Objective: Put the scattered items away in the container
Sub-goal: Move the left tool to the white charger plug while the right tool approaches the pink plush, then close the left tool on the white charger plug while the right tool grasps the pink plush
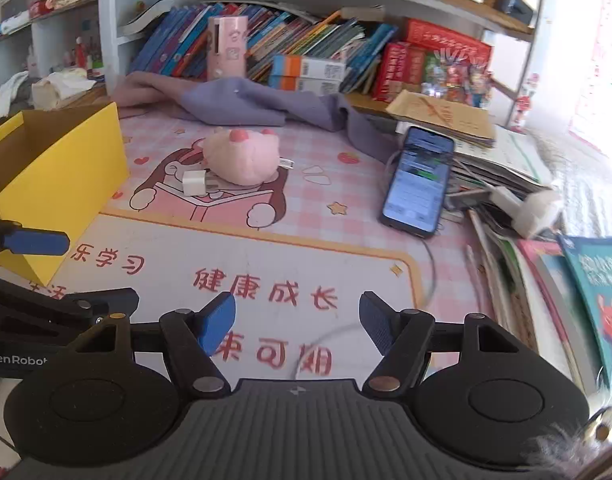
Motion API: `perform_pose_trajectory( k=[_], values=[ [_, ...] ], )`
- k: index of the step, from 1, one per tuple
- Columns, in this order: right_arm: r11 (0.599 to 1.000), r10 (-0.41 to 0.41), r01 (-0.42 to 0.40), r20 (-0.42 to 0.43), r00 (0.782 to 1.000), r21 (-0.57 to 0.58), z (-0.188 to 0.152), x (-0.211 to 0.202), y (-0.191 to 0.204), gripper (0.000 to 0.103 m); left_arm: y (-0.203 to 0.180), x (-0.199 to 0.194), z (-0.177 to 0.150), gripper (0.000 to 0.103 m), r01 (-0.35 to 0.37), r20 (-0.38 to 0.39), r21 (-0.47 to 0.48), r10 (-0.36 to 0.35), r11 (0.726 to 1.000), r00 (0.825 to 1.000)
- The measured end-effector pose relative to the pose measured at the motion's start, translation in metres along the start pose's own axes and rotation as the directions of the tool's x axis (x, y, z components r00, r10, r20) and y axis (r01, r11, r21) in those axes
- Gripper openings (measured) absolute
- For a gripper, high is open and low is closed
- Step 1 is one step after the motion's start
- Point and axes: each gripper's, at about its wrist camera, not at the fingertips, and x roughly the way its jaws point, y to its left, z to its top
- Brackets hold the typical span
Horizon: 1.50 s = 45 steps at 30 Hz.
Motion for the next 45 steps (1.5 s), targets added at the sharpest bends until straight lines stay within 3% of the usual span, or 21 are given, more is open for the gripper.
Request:
perform_pose_trajectory(
  k=[12, 22, 33, 38, 45],
  values=[
    [0.995, 0.103, -0.103, -0.011, 0.995, 0.002, 0.045, 0.062, -0.034, 0.067, 0.002, 0.042, 0.04, 0.085, -0.118, 0.01, -0.025, 0.118, 0.993, 0.993],
    [0.981, 0.191, -0.191, -0.008, 0.981, -0.014, 0.086, 0.11, -0.04, 0.07, 0.008, 0.085, 0.061, 0.084, -0.167, -0.001, -0.04, 0.167, 0.985, 0.986],
    [0.942, 0.33, -0.333, -0.066, 0.942, -0.047, 0.144, 0.183, -0.022, 0.083, 0.024, 0.125, 0.078, 0.082, -0.221, -0.04, -0.068, 0.219, 0.973, 0.975],
    [0.932, 0.349, -0.357, -0.119, 0.93, -0.06, 0.16, 0.218, -0.013, 0.09, 0.028, 0.136, 0.082, 0.081, -0.227, -0.057, -0.071, 0.223, 0.971, 0.973],
    [0.912, 0.397, -0.407, -0.159, 0.904, -0.041, 0.169, 0.248, -0.01, 0.088, 0.029, 0.153, 0.088, 0.075, -0.233, -0.066, -0.046, 0.23, 0.971, 0.971]
  ],
)
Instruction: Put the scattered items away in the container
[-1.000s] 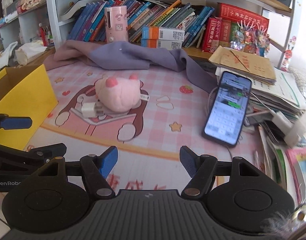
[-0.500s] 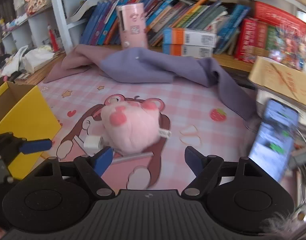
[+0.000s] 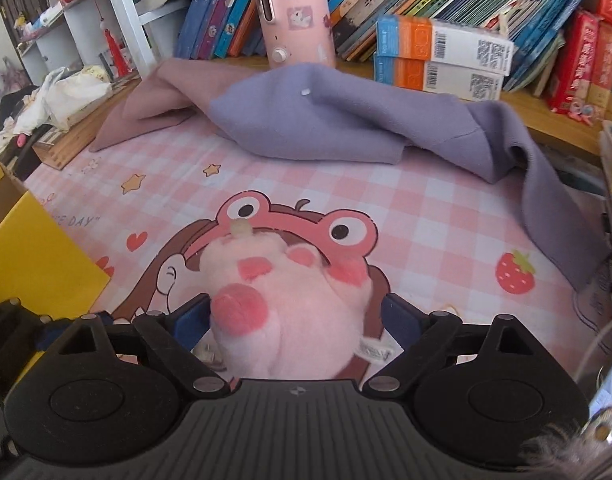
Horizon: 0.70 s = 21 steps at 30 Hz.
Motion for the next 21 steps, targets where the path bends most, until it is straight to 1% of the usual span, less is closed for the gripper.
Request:
perform_pose_trajectory(
  k=[1, 2, 3, 5, 9, 13, 14, 16, 17, 18, 21],
  values=[
    [1.0, 0.011, -0.011, 0.002, 1.0, 0.006, 0.0, 0.002, -0.001, 0.083, -0.001, 0.002, 0.0, 0.074, 0.0, -0.001, 0.002, 0.0, 1.0, 1.0],
    [1.0, 0.022, -0.022, 0.006, 1.0, 0.016, 0.001, 0.003, -0.003, 0.076, -0.001, 0.005, 0.001, 0.073, 0.001, -0.003, 0.001, -0.001, 1.0, 1.0],
    [0.999, 0.03, -0.031, 0.012, 0.999, 0.03, 0.001, 0.003, -0.005, 0.075, -0.001, 0.008, 0.001, 0.072, 0.002, -0.008, -0.002, -0.002, 1.0, 1.0],
    [0.999, 0.014, -0.015, 0.025, 1.0, 0.05, 0.002, 0.001, -0.008, 0.07, -0.001, 0.014, 0.001, 0.071, 0.003, -0.025, -0.016, -0.003, 1.0, 1.0],
    [0.997, -0.035, 0.031, 0.048, 0.998, 0.072, -0.001, -0.007, -0.016, 0.068, -0.003, 0.021, 0.003, 0.068, 0.007, -0.036, -0.027, -0.008, 1.0, 0.999],
    [0.993, -0.046, 0.04, 0.052, 0.998, 0.11, -0.005, -0.013, -0.025, 0.068, -0.005, 0.027, 0.003, 0.067, -0.018, -0.035, -0.024, 0.017, 1.0, 0.999],
    [0.993, -0.047, 0.041, 0.05, 0.998, 0.113, -0.006, -0.014, -0.025, 0.068, -0.004, 0.028, 0.003, 0.063, -0.018, -0.031, -0.03, 0.017, 0.999, 0.999],
    [0.992, -0.049, 0.043, 0.05, 0.998, 0.115, -0.008, -0.016, -0.024, 0.068, -0.003, 0.03, 0.003, 0.06, -0.015, -0.024, -0.045, 0.014, 0.999, 1.0],
    [0.992, -0.05, 0.044, 0.052, 0.997, 0.116, -0.009, -0.018, -0.024, 0.068, -0.003, 0.03, 0.003, 0.054, -0.011, -0.02, -0.049, 0.01, 0.999, 1.0],
    [0.992, -0.049, 0.043, 0.053, 0.997, 0.117, -0.011, -0.019, -0.023, 0.068, -0.003, 0.03, 0.003, 0.045, -0.003, -0.016, -0.05, 0.002, 0.999, 1.0],
    [0.991, -0.051, 0.044, 0.058, 0.997, 0.124, -0.015, -0.022, -0.019, 0.067, -0.003, 0.028, 0.002, 0.044, 0.017, -0.017, -0.052, -0.017, 0.999, 1.0]
  ],
)
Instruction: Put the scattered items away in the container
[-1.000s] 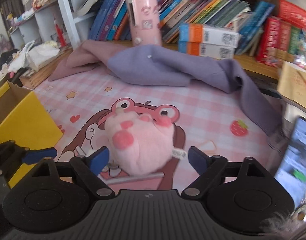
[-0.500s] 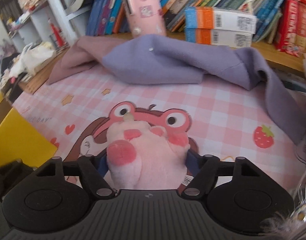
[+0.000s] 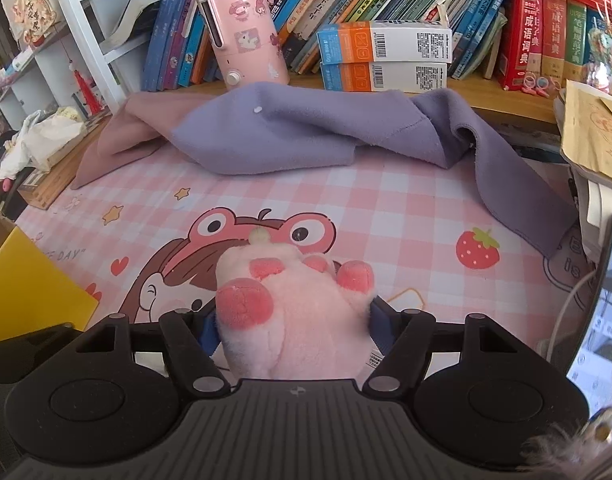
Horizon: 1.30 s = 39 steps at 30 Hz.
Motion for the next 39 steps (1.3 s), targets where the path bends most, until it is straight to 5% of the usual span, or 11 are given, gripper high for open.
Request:
perform_pose_trajectory(
  k=[20, 39],
  values=[
    [0.999, 0.0, 0.002, 0.075, 0.997, -0.033, -0.028, -0.075, 0.025, 0.065, 0.008, -0.093, -0.021, 0.044, 0.095, 0.061, -0.011, -0.094, 0.995, 0.994],
    [0.995, -0.075, 0.082, 0.121, 0.99, -0.049, -0.098, -0.162, 0.074, 0.065, 0.032, -0.19, -0.077, 0.044, 0.12, 0.176, 0.032, -0.123, 0.992, 0.977]
  ],
)
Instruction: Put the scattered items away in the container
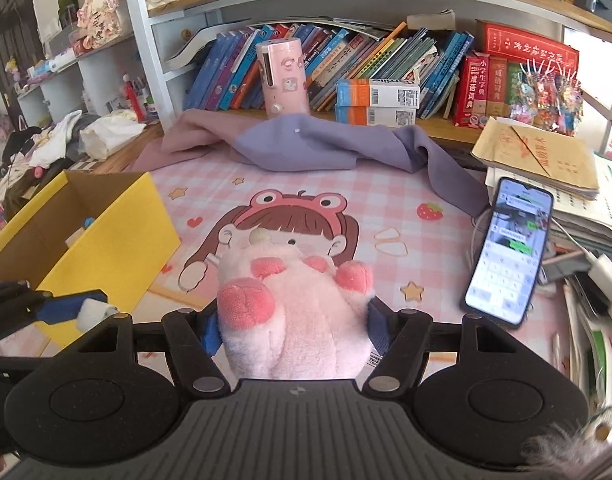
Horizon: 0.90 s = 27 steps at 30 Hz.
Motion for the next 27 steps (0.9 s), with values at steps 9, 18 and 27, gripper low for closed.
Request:
perform_pose_trajectory(
  k=[9, 18, 27],
  values=[
    [1.0, -0.019, 0.019, 0.016, 1.0, -0.008, -0.025, -0.029, 0.033, 0.065, 0.018, -0.039, -0.022, 0.044, -0.001, 0.027, -0.033, 0.002, 0.999, 1.0],
    [1.0, 0.007, -0.007, 0.021, 1.0, -0.008, -0.053, -0.056, 0.08, 0.065, 0.032, -0.075, -0.051, 0.044, -0.008, 0.027, -0.033, 0.009, 0.999, 1.0],
    [1.0, 0.012, -0.012, 0.027, 1.0, 0.024, -0.08, -0.081, 0.115, 0.065, 0.044, -0.114, -0.078, 0.044, -0.019, 0.024, -0.007, 0.019, 1.0, 1.0]
  ],
)
